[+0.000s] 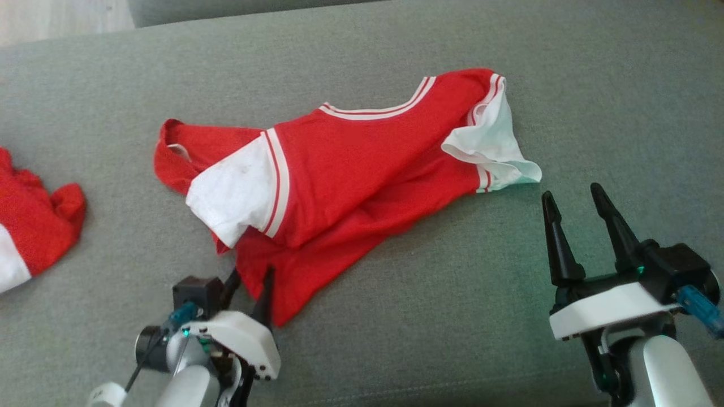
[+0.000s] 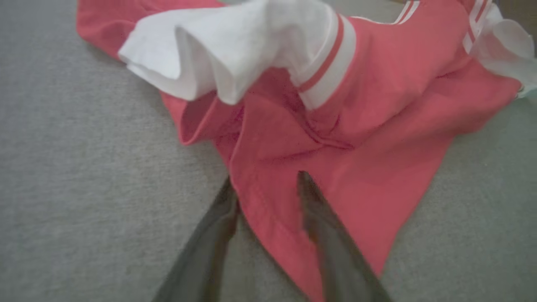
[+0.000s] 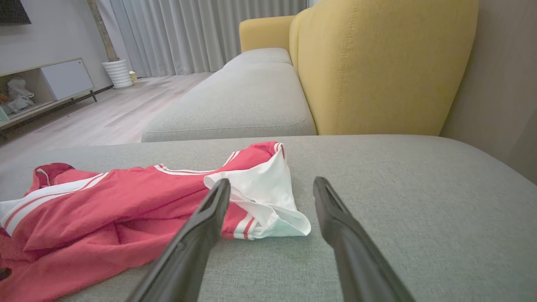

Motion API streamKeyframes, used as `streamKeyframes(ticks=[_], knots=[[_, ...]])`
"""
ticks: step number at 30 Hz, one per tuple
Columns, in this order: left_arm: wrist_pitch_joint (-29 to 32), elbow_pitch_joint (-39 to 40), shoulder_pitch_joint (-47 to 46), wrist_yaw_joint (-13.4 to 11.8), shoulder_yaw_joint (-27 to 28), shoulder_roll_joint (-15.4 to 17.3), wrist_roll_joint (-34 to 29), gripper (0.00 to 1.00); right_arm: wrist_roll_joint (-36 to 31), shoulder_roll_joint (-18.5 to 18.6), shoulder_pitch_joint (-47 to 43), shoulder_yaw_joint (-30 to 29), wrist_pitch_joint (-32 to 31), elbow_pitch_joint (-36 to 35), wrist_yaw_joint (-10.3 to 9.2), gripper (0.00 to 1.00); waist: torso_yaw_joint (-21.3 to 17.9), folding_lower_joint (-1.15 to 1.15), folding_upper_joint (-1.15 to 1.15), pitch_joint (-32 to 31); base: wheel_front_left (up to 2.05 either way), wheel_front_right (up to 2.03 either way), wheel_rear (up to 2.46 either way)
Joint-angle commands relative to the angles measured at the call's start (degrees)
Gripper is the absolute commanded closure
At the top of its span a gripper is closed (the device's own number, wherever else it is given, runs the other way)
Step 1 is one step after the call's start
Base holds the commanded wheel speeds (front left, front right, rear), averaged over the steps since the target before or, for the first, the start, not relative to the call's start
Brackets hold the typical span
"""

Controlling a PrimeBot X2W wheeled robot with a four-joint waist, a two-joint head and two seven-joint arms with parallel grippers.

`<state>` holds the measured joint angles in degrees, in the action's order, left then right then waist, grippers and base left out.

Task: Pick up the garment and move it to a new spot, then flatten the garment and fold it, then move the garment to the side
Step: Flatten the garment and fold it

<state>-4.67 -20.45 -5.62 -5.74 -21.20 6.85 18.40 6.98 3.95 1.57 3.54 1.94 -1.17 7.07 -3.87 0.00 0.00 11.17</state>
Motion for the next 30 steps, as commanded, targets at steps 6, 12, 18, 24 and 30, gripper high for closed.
streamKeyframes(ticks=[6, 12, 18, 24, 30], knots=[[-4.8, 3.1, -3.4, 1.3, 2.3, 0.2, 0.9, 1.0, 1.0, -0.4, 1.7, 0.5, 0.6, -1.1, 0.42, 0.0, -0.7, 0.0, 0.0, 1.6, 0.0, 0.0, 0.0], [-5.0, 11.2, -1.7, 0.2, 2.7, 1.7, 0.3, 1.0, 1.4, -0.5, 1.6, -0.7, 0.7, -1.1, 0.42, 0.0, 0.5, 0.0, 0.0, 2.0, 0.0, 0.0, 0.0], [-3.1, 22.4, -0.1, -1.8, 4.6, 4.4, -0.2, 1.0, 1.8, -0.7, 2.1, -1.1, 0.6, -1.0, 0.42, 0.0, 1.9, 0.0, 0.0, 2.4, 0.0, 0.0, 0.0], [-0.6, 26.6, -4.3, -2.7, 7.8, 6.9, 0.2, 1.0, 2.3, -0.8, 3.5, -0.7, 0.5, -0.8, 0.42, 0.0, 1.6, 0.0, 0.0, 3.7, 0.0, 0.0, 0.0], [-0.1, 17.1, -12.7, -1.3, 9.2, 7.6, 1.3, 1.0, 3.1, -0.9, 5.0, -0.1, 0.7, -0.1, 0.42, 0.0, -0.5, 0.0, 0.0, 5.6, 0.0, 0.0, 0.0]])
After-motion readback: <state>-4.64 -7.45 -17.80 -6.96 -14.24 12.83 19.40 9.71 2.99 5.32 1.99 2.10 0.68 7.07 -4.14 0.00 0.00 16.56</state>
